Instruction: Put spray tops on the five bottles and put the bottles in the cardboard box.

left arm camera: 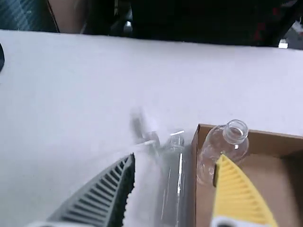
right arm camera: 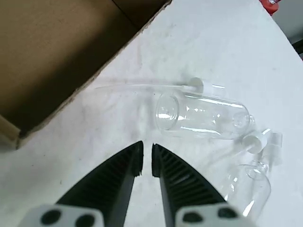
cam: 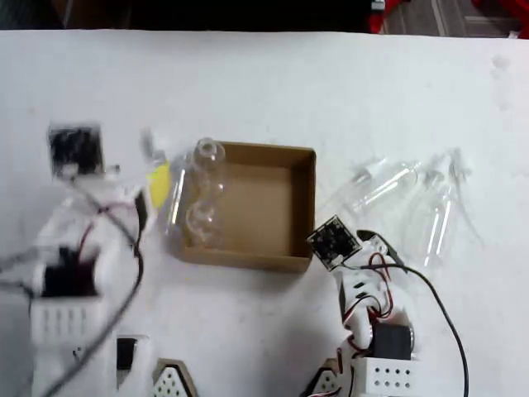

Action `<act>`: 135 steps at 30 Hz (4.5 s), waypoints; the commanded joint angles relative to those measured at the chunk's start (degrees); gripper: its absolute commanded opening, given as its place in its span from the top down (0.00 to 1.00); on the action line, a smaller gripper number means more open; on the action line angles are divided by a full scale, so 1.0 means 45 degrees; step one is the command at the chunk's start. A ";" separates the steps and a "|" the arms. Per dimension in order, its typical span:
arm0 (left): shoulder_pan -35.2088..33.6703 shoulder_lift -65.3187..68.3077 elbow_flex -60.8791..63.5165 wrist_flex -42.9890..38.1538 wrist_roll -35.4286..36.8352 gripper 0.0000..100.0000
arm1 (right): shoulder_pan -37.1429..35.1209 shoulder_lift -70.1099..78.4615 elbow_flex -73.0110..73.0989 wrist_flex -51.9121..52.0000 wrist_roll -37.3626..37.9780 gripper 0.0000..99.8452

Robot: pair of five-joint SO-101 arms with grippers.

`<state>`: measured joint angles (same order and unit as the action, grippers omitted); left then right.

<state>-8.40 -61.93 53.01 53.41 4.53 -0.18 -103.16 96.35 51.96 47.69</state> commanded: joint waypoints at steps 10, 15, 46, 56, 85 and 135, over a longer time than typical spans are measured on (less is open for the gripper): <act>-0.0537 1.3079 -0.9143 0.3243 -0.1114 0.74 | 0.0068 -0.0068 0.0117 0.0029 0.0117 0.98; -0.0654 1.5717 -1.1038 0.3946 -0.1114 0.74 | 0.0068 -0.0068 0.0117 0.0029 0.0117 0.98; -0.0088 1.6733 -1.0100 0.2188 -0.1114 0.74 | 0.0068 -0.0068 0.0117 0.0029 0.0117 0.98; -0.0459 1.6713 -0.9788 0.2051 -0.1211 0.74 | 0.0068 -0.0068 0.0117 0.0029 0.0117 0.98; 0.0674 1.9194 -1.7055 0.5158 -0.2422 0.72 | 0.0068 -0.0068 0.0117 0.0029 0.0117 0.98; 0.5187 1.9604 -2.3111 1.0862 -1.0706 0.76 | 0.0068 -0.0068 0.0117 0.0029 0.0117 0.98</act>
<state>7.96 30.37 -52.66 101.41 -28.62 -0.18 -103.16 96.35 51.96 47.69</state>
